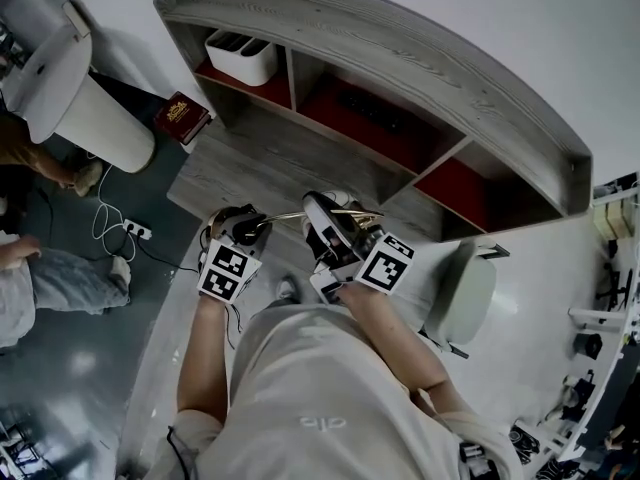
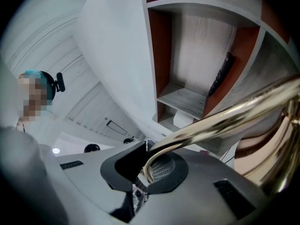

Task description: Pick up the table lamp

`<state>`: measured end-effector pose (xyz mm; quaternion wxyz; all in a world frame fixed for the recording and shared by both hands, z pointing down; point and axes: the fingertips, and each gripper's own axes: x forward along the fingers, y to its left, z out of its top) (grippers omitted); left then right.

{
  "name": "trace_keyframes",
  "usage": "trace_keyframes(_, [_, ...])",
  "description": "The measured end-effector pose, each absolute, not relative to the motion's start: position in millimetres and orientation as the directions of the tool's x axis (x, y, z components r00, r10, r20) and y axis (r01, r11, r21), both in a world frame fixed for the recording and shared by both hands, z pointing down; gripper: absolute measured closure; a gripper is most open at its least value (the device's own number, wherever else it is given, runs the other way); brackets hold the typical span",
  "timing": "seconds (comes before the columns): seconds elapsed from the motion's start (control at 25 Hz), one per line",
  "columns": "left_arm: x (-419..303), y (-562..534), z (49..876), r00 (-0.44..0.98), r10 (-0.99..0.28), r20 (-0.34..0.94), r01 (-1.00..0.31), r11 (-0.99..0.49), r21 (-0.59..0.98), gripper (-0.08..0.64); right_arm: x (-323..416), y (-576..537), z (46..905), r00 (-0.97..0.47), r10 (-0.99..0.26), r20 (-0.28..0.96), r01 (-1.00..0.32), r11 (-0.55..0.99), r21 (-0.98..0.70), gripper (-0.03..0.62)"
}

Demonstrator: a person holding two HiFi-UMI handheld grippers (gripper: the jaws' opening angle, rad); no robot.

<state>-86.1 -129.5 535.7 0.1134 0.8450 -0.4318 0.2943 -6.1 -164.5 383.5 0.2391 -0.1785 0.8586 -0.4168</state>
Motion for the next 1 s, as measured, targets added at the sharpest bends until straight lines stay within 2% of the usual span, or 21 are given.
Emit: trace_keyframes(1.0, [-77,-121,543,0.471,-0.64,0.607,-0.787,-0.616,-0.04,0.511,-1,-153,387,-0.834,-0.503,-0.227,-0.16,0.614,-0.773,0.554])
